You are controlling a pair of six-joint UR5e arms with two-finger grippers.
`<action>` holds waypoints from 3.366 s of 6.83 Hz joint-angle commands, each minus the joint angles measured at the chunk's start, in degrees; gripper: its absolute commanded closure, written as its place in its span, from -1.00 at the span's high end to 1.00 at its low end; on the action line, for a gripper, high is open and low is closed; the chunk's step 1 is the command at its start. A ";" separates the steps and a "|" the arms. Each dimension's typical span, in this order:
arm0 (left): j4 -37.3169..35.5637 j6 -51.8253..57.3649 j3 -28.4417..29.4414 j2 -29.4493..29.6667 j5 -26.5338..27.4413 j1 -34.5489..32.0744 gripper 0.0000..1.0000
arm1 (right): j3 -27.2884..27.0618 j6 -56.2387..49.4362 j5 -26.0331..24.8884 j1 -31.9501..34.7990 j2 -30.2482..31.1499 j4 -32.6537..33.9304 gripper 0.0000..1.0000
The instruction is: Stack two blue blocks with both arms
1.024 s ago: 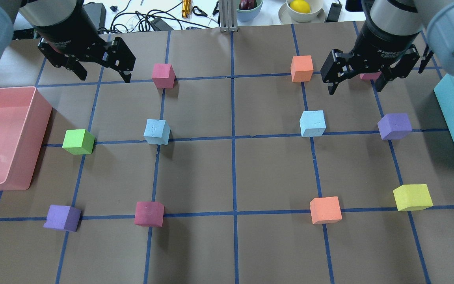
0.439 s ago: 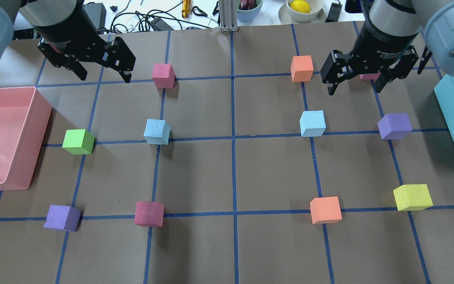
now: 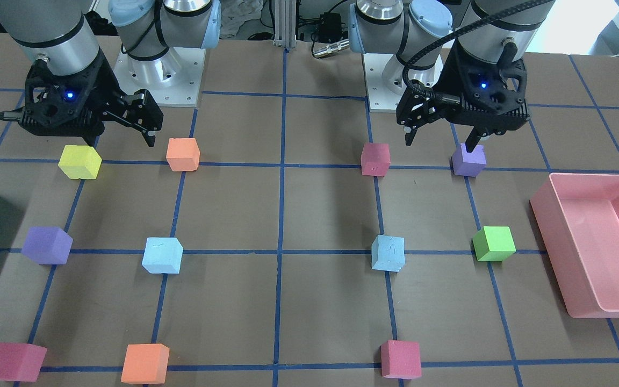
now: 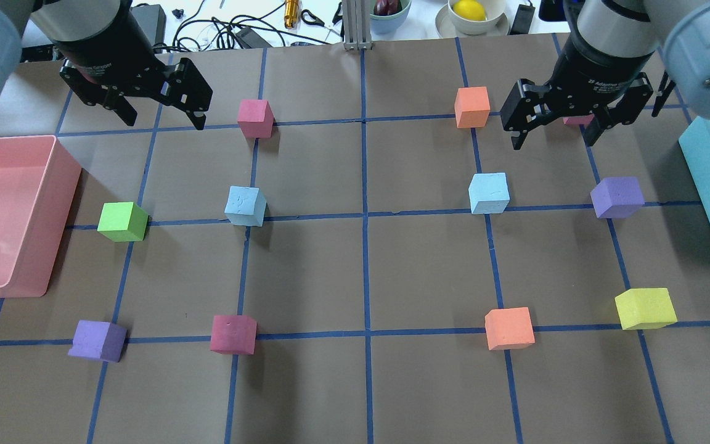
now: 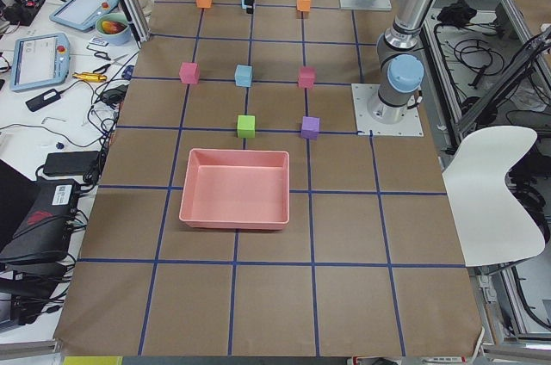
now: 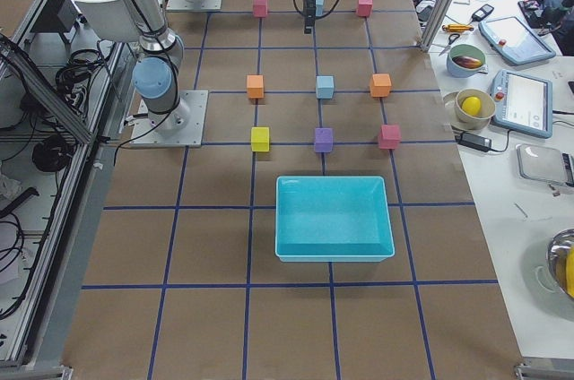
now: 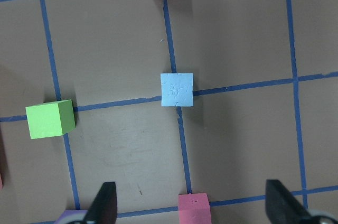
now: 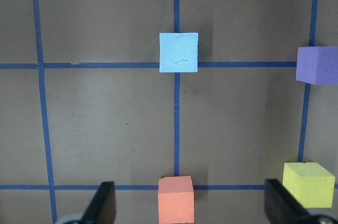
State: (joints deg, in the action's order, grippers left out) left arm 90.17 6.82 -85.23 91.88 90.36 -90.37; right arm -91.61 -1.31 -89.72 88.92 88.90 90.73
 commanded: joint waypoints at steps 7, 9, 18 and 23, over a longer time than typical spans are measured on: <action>-33.98 -0.50 -21.73 14.71 0.52 0.37 1.00 | -1.29 -0.28 0.42 -0.42 -24.38 20.87 1.00; -38.29 -0.58 -21.99 18.67 0.60 0.28 1.00 | -4.26 -0.28 0.51 -0.33 -25.88 20.80 1.00; -40.51 -2.96 -22.17 21.59 0.51 -0.07 1.00 | 11.49 11.29 5.24 4.92 -28.94 20.73 -1.00; -40.51 -3.31 -22.17 21.68 0.16 -0.07 0.73 | 26.84 23.63 5.25 14.87 -43.63 20.89 -1.00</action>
State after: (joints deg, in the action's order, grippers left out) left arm 49.66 3.52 -107.40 113.54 90.70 -90.41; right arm -65.71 20.83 -84.47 102.79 46.88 111.47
